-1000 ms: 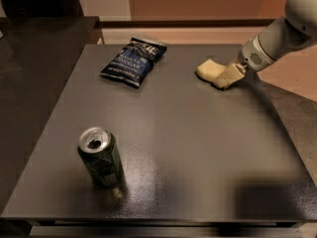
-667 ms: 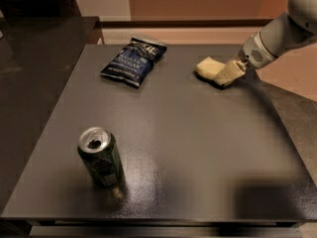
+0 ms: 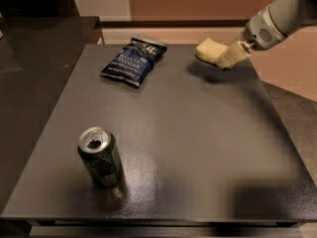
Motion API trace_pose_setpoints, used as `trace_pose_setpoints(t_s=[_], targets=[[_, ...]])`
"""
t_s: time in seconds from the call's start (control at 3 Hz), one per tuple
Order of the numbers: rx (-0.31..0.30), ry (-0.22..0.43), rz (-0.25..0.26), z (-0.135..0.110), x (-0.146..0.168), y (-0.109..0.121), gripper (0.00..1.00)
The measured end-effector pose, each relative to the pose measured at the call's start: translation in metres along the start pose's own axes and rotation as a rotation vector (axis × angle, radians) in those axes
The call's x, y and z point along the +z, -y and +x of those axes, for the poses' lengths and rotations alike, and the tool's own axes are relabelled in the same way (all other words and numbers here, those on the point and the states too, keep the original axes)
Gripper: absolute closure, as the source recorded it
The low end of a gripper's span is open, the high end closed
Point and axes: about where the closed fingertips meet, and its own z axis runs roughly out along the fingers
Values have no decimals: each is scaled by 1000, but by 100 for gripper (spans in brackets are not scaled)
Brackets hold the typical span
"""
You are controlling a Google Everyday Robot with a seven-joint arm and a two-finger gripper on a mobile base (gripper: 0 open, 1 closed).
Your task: Pick sponge
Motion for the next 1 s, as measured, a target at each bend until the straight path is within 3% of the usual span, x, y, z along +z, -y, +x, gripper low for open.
trace_pose_setpoints(t_s=[0.67, 1.0], targets=[[-165, 48, -2, -47, -58, -26, 100], [-168, 49, -2, -48, -58, -26, 100]])
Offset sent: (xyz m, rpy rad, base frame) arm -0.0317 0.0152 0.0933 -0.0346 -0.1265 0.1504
